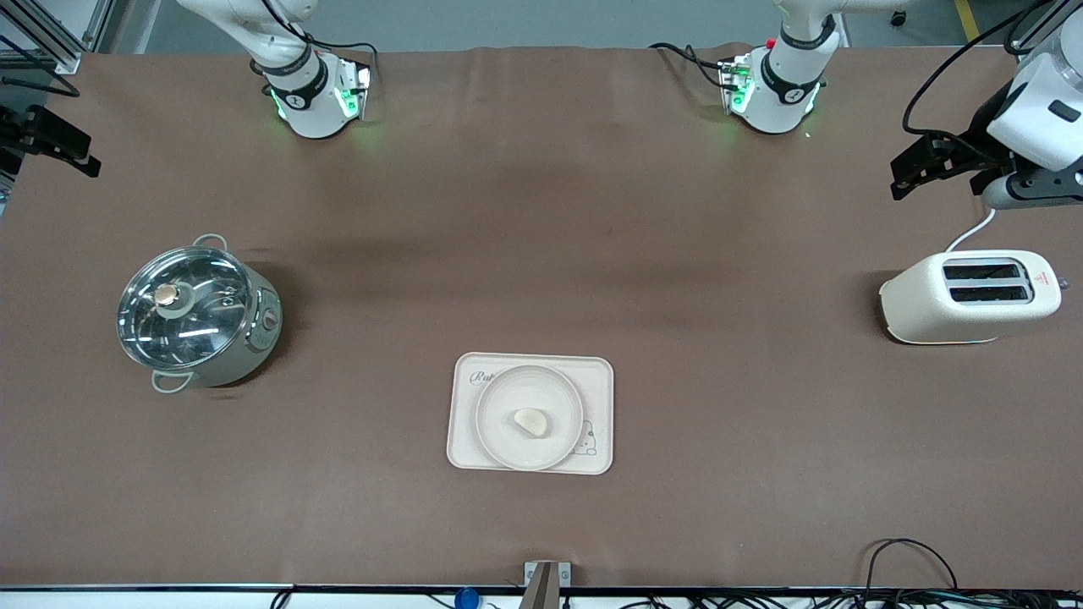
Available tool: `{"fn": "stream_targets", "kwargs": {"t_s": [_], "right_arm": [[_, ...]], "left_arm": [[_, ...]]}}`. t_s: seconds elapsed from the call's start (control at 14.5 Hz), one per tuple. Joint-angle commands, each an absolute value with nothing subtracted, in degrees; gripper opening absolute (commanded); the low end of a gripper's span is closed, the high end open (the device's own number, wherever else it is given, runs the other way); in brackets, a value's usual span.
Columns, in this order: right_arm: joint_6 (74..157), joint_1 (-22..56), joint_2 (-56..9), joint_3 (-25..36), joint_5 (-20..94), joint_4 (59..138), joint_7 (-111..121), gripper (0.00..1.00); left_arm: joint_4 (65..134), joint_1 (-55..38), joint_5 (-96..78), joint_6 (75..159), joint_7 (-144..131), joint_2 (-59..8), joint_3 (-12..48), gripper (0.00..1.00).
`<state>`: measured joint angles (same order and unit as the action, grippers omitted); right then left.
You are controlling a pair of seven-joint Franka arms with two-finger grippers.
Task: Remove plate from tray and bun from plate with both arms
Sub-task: 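Reach the right gripper to the white plate on the tray and grasp its rim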
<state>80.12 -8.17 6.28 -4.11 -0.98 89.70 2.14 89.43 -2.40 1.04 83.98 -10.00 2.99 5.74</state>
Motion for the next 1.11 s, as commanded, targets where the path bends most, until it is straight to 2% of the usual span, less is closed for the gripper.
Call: {"fn": "stream_targets", "kwargs": {"t_s": [0.0,0.42,0.55,0.83,1.04], "right_arm": [[81.5,-8.4,6.4,-4.7,-1.0,90.2,2.8,1.0],[82.8,-7.4,5.5,-4.8,0.3,90.5,2.5,1.0],[85.8,-4.6,1.7,-4.7,4.0,90.9,0.6,1.0],[99.0,3.6,-9.9,-4.7,10.8,91.1,-11.8,1.0],[113.6,10.7,-19.4,-4.7,13.6,90.7,-19.8,1.0]], "left_arm": [[88.2,-2.3,2.3,83.0,-9.5,2.5,5.8,1.0],[88.0,-2.2,2.2,83.0,-9.7,2.6,5.7,1.0],[87.3,-2.2,2.3,83.0,-9.7,2.5,5.7,1.0],[86.7,-1.9,2.2,82.9,-9.7,2.5,5.7,1.0],[86.7,-1.8,2.2,82.9,-9.5,2.4,5.8,1.0]]}}
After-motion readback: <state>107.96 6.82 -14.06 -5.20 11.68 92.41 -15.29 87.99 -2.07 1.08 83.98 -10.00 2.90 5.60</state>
